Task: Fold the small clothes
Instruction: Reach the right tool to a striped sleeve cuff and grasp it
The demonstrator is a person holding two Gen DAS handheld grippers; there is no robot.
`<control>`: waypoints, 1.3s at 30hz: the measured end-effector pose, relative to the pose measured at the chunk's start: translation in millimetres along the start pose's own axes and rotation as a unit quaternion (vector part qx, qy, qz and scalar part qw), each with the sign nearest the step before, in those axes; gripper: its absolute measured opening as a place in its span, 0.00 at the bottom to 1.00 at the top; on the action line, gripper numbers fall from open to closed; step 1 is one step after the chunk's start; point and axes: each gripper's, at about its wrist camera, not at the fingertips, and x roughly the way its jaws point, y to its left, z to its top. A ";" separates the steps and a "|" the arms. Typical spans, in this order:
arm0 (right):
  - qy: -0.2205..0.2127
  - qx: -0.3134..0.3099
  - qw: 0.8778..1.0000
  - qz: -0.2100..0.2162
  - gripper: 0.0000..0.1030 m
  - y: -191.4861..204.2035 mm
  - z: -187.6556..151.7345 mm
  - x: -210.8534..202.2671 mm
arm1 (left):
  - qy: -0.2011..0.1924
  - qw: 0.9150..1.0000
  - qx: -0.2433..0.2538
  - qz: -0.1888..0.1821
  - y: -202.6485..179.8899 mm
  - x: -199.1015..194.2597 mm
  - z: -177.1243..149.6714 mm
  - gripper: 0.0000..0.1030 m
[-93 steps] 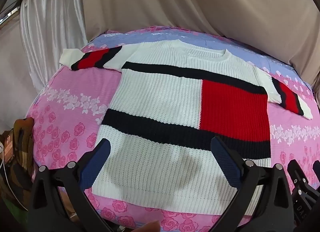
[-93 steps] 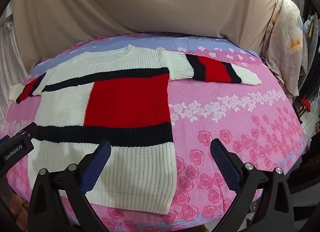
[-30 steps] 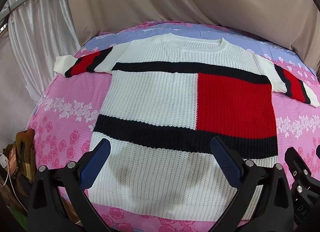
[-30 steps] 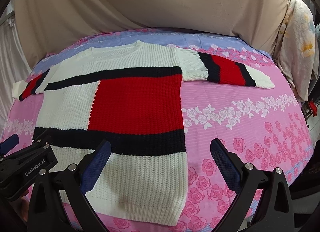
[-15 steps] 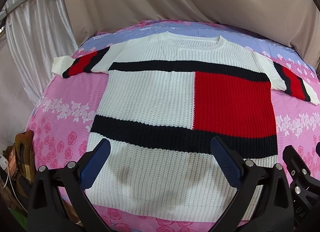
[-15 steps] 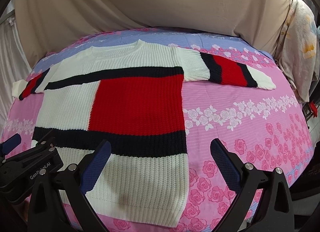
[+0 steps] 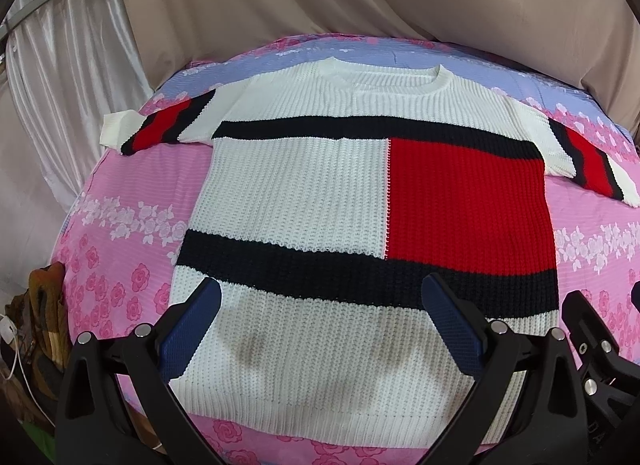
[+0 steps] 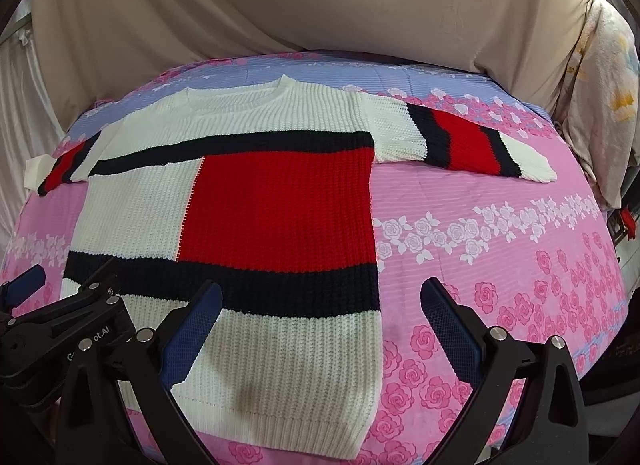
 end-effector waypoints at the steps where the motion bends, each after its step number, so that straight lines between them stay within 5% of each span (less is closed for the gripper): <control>1: 0.001 0.000 1.000 0.000 0.95 0.2 0.4 1.0 | 0.001 1.000 0.001 0.000 -0.3 1.0 0.3 0.95; 18: 0.018 -0.005 1.000 -0.009 0.95 11.0 9.9 22.7 | 0.019 1.000 0.003 -0.002 0.3 23.0 14.8 0.95; 22: 0.013 0.012 1.000 -0.005 0.95 -12.1 21.1 29.6 | 0.008 1.000 -0.010 -0.011 11.4 19.9 26.3 0.95; 27: -0.003 0.107 0.994 -0.027 0.95 -120.1 51.0 60.2 | -0.006 0.999 -0.020 -0.034 17.5 30.7 48.5 0.95; 32: 0.011 0.241 0.969 -0.043 0.92 -279.3 81.8 123.7 | 0.017 0.996 -0.071 -0.041 -3.8 52.8 54.4 0.95; 36: 0.019 0.316 0.948 -0.022 0.77 -374.0 93.3 174.5 | 0.014 0.995 -0.088 -0.044 -31.1 59.6 52.3 0.95; 39: 0.018 0.363 0.932 0.002 0.65 -406.6 93.5 201.6 | 0.015 0.995 -0.087 -0.050 -46.4 64.8 53.5 0.95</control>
